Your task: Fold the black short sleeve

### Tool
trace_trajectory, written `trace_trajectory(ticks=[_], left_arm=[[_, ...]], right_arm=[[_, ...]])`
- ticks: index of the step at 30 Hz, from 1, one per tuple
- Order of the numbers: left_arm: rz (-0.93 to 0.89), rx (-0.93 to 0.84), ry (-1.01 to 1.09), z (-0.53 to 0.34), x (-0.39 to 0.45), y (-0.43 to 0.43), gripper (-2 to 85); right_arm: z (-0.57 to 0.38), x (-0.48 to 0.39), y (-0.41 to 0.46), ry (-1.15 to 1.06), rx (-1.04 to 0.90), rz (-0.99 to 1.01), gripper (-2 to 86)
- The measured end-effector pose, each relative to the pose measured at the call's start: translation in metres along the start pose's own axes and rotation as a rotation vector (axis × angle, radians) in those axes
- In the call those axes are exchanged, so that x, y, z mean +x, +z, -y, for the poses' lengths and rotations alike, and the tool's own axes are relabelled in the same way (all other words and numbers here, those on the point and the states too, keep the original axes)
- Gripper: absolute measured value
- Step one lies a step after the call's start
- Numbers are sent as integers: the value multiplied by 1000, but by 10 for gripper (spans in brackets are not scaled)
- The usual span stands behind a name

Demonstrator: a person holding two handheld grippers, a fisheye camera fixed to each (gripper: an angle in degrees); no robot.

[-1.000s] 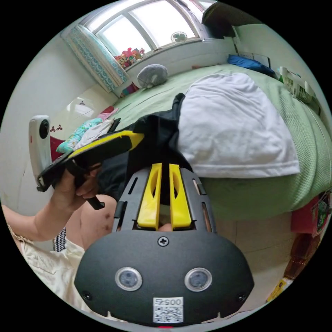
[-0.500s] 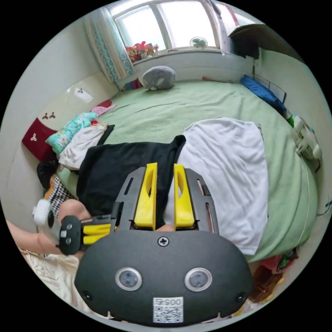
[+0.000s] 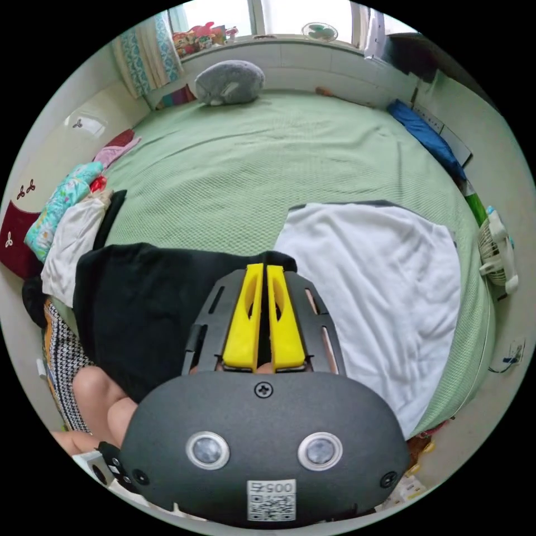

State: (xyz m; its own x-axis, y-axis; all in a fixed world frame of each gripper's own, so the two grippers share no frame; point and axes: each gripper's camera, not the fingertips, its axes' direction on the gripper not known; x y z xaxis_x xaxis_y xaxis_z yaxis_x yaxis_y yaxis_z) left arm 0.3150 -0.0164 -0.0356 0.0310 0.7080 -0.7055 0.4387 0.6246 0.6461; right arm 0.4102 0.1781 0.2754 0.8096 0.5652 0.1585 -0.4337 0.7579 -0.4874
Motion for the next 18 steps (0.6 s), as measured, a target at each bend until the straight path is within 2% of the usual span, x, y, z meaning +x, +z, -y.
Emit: trace_trajectory(ticks=[4,10,12,14,18], left_arm=[[41,32,32,0,-1,1,17],[-10,-68,60,-11,2,19,36],[-25,-38,74,-18,5,16,64],[-9,-10,49,-22,8,11,152],[78,55,-48,-17,13,9,201]], right_arm=[[19,22,-7,76,38,-19,-13],[14,52,2,166,-25,68,34],[3,59,-8,143,0,61,44],[-19,70,-30,135,67,73,43],[-61,88,-62,127,123,110,41]])
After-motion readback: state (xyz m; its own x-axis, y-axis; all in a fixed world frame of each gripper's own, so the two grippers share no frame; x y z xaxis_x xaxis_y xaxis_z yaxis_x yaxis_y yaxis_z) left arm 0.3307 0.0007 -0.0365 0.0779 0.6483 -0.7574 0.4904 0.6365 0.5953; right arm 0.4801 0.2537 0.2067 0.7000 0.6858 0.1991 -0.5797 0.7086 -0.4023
